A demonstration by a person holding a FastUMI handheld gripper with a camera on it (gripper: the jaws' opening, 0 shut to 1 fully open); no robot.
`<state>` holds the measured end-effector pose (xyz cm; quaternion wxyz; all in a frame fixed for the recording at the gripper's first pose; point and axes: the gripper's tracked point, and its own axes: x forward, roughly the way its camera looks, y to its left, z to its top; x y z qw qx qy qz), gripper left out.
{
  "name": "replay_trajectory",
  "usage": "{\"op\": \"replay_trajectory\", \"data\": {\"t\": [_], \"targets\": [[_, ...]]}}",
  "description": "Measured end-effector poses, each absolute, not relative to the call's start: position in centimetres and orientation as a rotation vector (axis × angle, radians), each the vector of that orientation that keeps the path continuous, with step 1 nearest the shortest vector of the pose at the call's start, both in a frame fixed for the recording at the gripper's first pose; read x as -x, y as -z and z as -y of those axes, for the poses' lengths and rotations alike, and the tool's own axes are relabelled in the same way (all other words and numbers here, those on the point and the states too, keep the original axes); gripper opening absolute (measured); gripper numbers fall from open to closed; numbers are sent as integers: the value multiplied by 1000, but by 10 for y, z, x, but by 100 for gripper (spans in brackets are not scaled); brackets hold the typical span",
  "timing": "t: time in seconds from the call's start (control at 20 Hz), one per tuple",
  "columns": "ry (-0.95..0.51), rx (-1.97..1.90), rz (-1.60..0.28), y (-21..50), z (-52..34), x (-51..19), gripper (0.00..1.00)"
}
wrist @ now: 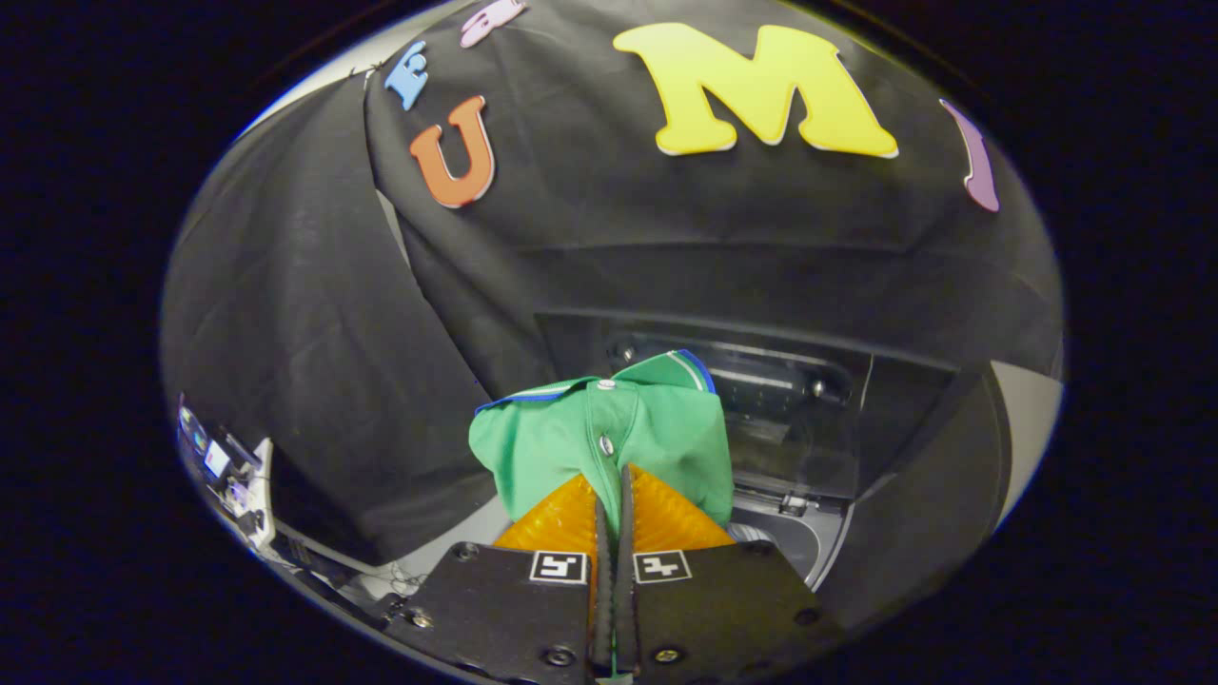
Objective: Put the clothes into the washing machine and then close the washing machine lid.
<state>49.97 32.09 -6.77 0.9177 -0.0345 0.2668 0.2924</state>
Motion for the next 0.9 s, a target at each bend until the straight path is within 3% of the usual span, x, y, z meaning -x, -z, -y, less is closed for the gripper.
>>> {"op": "replay_trajectory", "data": {"t": [0.4, 0.9], "targets": [[-432, 97, -776, 194, -309, -532, 5], [-366, 148, -934, 263, -302, -520, 5]]}}
